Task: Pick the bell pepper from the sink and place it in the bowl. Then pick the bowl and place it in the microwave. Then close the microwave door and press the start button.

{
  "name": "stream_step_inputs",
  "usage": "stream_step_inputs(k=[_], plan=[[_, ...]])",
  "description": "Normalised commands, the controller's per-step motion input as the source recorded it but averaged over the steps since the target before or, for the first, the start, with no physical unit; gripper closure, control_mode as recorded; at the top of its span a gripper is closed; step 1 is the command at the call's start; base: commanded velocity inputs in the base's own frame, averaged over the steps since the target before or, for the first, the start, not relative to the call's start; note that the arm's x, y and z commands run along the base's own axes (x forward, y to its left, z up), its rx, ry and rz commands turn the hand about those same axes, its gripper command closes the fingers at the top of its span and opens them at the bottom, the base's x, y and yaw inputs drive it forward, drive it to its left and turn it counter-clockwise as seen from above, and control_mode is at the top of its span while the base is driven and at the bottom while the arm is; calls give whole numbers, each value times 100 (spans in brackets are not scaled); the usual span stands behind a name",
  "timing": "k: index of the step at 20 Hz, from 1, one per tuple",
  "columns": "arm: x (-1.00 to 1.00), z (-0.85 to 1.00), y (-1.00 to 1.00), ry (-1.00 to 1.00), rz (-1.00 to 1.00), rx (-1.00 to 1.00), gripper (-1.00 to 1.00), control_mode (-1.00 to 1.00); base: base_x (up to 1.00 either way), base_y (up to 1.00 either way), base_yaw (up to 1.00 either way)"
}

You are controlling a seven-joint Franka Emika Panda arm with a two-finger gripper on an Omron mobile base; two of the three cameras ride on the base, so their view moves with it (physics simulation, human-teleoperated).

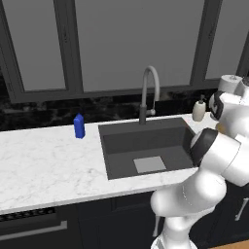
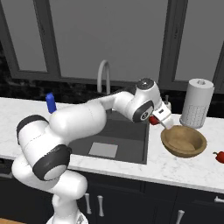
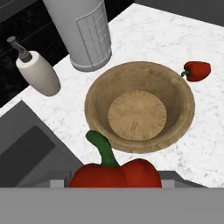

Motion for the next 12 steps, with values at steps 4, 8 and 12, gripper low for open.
stream_step_inputs(k=[4,8,12], plan=[[-16,-16,-36,0,-3,0,100,-100,0,0,0],[-2,-14,-51,0,-3,2,100,-100,0,0,0],[0,-17,-37,0,-1,7,100,-100,0,0,0]])
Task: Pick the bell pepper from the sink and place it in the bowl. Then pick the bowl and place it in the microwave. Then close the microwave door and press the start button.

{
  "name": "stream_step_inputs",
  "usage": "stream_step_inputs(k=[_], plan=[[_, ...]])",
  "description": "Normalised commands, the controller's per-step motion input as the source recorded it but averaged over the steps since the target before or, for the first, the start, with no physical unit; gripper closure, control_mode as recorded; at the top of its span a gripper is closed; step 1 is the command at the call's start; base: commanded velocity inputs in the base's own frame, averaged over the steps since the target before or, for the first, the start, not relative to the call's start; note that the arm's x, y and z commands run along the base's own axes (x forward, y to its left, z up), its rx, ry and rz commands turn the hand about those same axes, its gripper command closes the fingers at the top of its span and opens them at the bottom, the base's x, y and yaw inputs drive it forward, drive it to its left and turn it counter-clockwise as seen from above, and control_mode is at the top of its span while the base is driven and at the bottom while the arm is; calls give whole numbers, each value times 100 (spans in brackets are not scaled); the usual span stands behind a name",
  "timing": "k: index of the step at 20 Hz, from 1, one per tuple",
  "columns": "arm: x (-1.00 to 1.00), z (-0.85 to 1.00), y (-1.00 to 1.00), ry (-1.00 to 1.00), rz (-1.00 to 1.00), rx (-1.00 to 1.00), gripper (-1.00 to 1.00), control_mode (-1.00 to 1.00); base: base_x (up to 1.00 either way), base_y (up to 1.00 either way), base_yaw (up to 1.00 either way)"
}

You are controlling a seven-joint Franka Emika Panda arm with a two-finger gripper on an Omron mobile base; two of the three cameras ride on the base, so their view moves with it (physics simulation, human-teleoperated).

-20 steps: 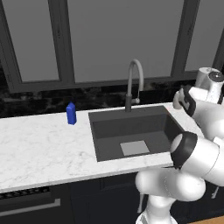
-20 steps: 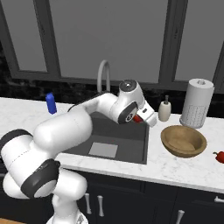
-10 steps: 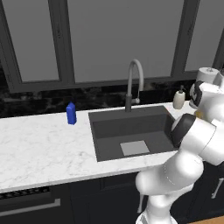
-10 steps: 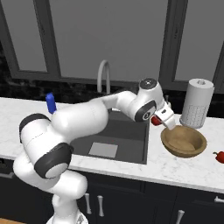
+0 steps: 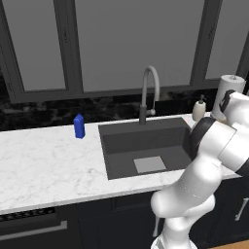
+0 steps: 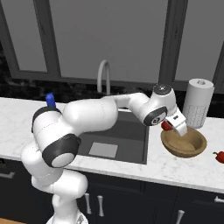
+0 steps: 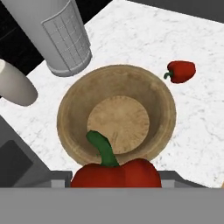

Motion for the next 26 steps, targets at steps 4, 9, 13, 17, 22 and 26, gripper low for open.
stream_step_inputs(k=[4,9,13,17,22,26], plan=[[0,-39,-17,0,0,12,100,-100,0,0,0],[0,-32,-14,0,0,4,100,-100,0,0,0],[1,-15,-13,4,0,0,100,-100,0,0,0],[6,-18,-2,5,0,0,100,-100,0,0,0],[20,-35,0,3,0,0,100,-100,0,0,0],[21,-29,-15,3,0,2,100,-100,0,0,0]])
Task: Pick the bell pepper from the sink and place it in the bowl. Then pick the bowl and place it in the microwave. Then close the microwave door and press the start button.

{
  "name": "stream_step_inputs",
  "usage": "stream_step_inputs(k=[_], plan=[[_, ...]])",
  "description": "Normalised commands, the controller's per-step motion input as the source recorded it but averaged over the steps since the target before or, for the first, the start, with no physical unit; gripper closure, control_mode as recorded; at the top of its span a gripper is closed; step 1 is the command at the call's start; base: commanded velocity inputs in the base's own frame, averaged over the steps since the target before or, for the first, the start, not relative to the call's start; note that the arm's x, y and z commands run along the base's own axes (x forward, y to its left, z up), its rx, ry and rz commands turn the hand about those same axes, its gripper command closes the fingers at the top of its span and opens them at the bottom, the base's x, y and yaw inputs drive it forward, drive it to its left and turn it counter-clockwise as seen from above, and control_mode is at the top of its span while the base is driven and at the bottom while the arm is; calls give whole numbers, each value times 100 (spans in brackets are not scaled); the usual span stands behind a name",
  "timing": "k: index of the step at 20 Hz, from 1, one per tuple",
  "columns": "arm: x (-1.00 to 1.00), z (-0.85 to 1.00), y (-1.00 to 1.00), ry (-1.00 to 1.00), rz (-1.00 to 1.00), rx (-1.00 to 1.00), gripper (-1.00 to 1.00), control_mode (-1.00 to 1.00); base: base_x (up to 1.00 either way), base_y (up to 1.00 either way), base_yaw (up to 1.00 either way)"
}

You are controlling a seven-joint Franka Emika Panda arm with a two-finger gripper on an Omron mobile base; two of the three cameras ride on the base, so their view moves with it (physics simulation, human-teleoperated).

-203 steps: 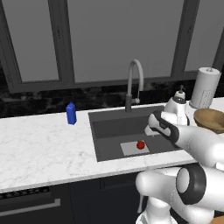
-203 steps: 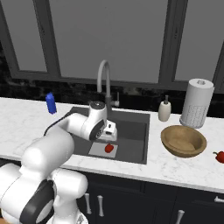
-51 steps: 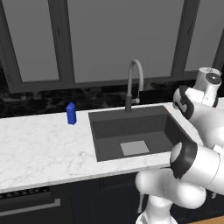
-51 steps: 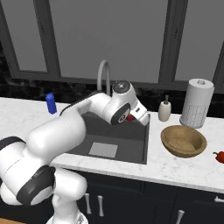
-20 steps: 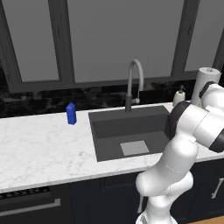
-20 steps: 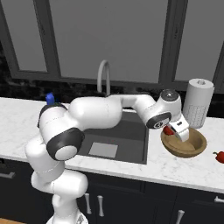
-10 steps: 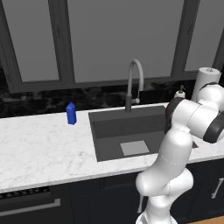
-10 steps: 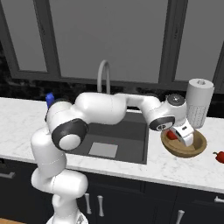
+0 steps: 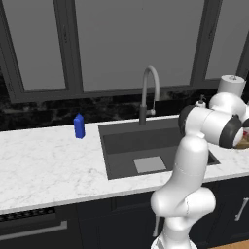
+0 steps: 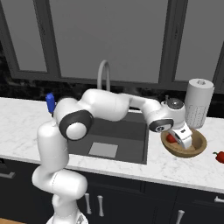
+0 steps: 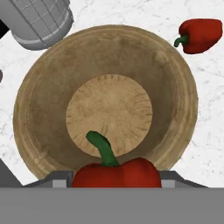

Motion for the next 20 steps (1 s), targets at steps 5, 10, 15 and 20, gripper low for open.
stream_step_inputs(k=[5,10,15,20], plan=[[23,-30,-19,7,0,3,100,-100,0,0,0],[20,-32,-7,6,0,0,100,-100,0,0,0],[17,-34,-14,5,0,2,100,-100,0,0,0],[17,-34,-10,6,0,1,100,-100,0,0,0]])
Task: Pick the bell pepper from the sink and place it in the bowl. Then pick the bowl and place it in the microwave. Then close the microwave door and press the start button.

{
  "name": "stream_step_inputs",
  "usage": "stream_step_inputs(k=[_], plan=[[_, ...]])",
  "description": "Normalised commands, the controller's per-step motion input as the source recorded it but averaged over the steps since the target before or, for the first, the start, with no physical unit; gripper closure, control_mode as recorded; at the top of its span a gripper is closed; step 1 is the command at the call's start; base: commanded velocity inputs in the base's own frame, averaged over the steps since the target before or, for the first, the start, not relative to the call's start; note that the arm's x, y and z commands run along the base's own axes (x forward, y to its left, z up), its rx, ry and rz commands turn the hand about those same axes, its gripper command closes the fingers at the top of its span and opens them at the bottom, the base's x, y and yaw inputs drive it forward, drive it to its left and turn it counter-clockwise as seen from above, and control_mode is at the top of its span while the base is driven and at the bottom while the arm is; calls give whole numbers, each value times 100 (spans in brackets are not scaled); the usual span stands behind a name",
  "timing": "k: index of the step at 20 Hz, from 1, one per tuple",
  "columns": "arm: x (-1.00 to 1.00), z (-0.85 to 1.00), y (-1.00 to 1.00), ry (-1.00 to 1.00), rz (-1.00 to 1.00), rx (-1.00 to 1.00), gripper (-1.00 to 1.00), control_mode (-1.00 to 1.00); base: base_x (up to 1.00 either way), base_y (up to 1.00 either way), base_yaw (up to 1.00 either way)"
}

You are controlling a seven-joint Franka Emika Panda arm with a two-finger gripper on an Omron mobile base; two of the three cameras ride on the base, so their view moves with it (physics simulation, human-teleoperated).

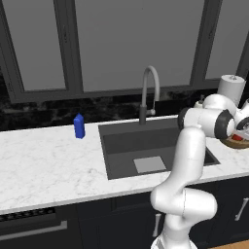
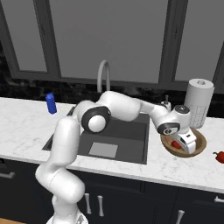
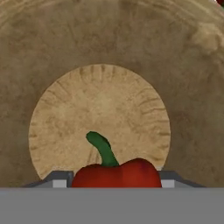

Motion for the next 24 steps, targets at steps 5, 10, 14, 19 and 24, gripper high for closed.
stream_step_inputs(k=[5,10,14,19,24], plan=[[11,-16,0,2,0,0,-100,-100,0,0,0],[0,14,0,0,2,0,-100,-100,0,0,0],[0,24,14,0,1,0,-100,-100,0,0,0],[-4,19,38,2,2,0,-100,-100,0,0,0],[-3,17,34,10,10,0,-100,-100,0,0,0]])
